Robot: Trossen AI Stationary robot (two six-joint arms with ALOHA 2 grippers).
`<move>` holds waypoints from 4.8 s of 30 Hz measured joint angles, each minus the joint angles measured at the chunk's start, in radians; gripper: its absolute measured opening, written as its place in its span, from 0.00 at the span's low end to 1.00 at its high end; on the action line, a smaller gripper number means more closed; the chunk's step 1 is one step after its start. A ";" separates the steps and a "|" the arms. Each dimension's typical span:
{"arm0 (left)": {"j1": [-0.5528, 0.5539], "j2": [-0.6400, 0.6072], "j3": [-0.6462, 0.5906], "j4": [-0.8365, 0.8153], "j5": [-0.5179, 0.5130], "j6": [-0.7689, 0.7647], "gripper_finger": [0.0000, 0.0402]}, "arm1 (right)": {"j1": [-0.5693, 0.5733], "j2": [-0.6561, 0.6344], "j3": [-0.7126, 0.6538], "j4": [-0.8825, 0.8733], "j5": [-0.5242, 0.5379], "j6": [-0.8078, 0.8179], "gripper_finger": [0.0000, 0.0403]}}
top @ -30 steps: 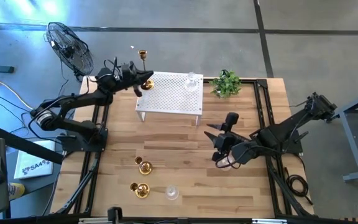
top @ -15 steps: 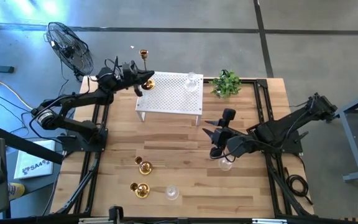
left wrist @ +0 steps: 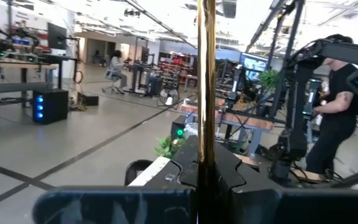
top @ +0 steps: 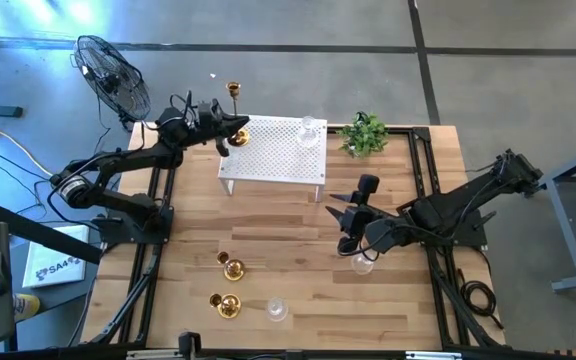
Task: Pick & Place candle stick holders
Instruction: Put the bottom right gold candle holder on the shelf, then put the top transparent candle holder on the shelf aligned with the other transparent candle holder
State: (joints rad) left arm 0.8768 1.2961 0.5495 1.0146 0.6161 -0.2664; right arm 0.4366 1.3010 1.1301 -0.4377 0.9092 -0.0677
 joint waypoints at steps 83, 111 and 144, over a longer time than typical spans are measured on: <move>0.027 0.200 -0.001 0.188 -0.122 0.053 0.01 | -0.014 0.000 0.000 -0.031 -0.116 0.064 0.33; 0.026 0.291 0.041 0.170 -0.102 0.059 0.01 | -0.013 0.000 0.000 -0.041 -0.135 0.068 0.33; 0.026 0.237 0.036 0.123 0.006 0.011 0.42 | -0.011 0.000 0.000 -0.045 -0.183 0.090 0.33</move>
State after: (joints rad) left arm 0.9031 1.5333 0.5860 1.1375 0.6217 -0.2554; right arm 0.4256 1.3014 1.1305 -0.4823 0.7264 0.0227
